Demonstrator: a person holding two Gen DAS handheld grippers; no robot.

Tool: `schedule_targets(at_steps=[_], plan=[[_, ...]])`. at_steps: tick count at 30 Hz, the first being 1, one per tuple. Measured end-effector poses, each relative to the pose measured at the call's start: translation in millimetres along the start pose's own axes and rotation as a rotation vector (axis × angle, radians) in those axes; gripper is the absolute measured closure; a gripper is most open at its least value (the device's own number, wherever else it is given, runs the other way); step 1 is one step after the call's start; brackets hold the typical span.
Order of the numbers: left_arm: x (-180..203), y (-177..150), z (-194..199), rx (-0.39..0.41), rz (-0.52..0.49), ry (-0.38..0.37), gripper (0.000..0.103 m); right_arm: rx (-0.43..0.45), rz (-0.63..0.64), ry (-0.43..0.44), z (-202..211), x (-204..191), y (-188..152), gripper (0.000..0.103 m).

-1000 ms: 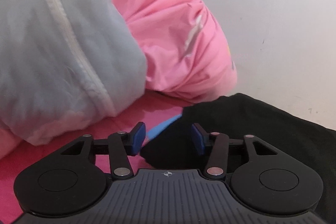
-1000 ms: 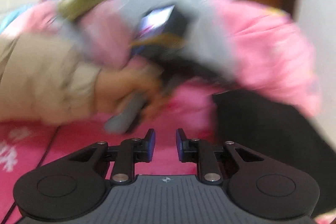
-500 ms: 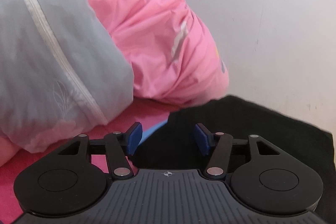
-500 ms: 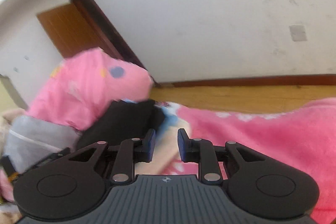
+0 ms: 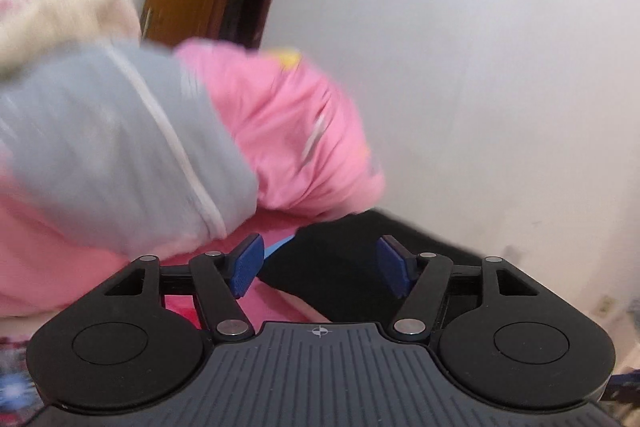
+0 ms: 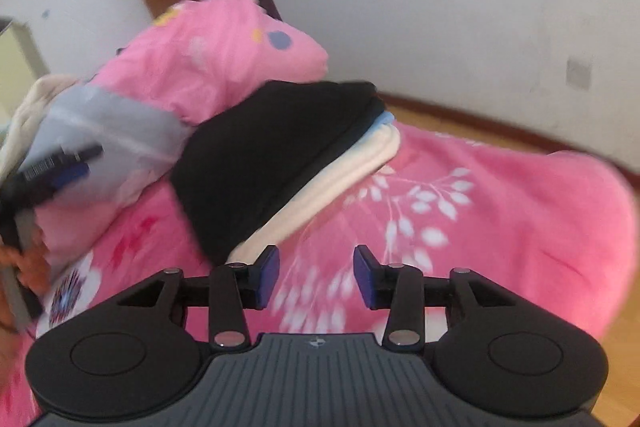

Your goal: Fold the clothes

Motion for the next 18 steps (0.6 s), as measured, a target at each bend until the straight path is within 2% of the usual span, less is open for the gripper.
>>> schedule_targets(at_steps=[1,2,3,5,7,9,11,13,15,18], plan=[[6.0,4.5,27.8,0.009,-0.002,-0.015,0.022,0.018,0.012,0.009,22.3,-12.7,-8.2,0.041],[12.0,9.0,55.5,0.018,-0.004,-0.030,0.010,0.037,0.016,0.028,44.2,-26.0,-15.6,0.035],[18.1,13.5,83.3,0.028,-0.007,-0.044,0.000,0.054,0.012,0.049,68.5,-38.5,-24.5,0.032],[35.7,6.1,139.3,0.031,-0.037,-0.075,0.000,0.076,0.019,0.051,104.6,-60.6,-37.2,0.026],[50.4,-7.6,189.4,0.029,-0.066,-0.098,0.000,0.116,0.056,-0.009,139.5,-80.4,-51.8,0.019],[58.6,-24.4,227.1,-0.003,-0.053,-0.104,0.000,0.151,0.084,-0.070,166.6,-99.6,-68.0,0.007],[62.6,-40.0,259.1,-0.028,-0.024,-0.105,0.000,0.176,0.099,-0.082,187.0,-117.3,-86.6,0.000],[60.5,-49.4,278.1,-0.035,0.009,-0.078,0.000,0.194,0.114,-0.093,205.1,-134.0,-105.6,0.000],[57.2,-56.8,293.4,-0.038,0.036,-0.038,0.000,0.209,0.151,-0.142,222.1,-149.1,-120.7,0.000],[59.7,-64.7,296.9,-0.062,0.011,0.031,0.000,0.237,0.189,-0.210,243.4,-165.1,-136.8,0.000]])
Point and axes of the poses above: each gripper's, at about its wrist camera, not at the fingertips, and z roughly against the way its jaws point, x to its right, y to its top, the point moved 7 cm from there along -z, roughly the way its jaws point, and after that the axes turned 1 degree about -x, right-handed, at the moved point
